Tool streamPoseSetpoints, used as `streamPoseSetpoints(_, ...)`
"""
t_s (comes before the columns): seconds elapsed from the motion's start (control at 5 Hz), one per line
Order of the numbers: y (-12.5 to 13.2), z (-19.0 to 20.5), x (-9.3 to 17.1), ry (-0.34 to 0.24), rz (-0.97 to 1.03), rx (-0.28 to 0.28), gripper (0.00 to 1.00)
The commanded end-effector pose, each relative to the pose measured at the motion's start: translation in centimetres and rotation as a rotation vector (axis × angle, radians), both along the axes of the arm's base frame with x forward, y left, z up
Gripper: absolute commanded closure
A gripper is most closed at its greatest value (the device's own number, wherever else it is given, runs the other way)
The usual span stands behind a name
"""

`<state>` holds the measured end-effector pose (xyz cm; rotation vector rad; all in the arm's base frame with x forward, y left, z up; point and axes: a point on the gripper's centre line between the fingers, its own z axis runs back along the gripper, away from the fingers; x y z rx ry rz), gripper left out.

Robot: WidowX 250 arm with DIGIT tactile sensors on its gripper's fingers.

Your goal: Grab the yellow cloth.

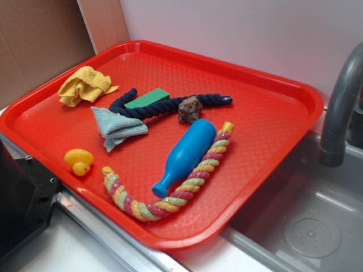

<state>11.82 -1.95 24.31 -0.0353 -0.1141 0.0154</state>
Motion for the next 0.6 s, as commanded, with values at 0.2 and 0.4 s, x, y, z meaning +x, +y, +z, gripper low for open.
streamPoseSetpoints(0.2, 5.0, -5.0, 0.9, 0.088, 0.249, 0.007, 0.0)
streamPoseSetpoints(0.4, 9.2, -9.6, 2.8, 0.083, 0.5, 0.017, 0.0)
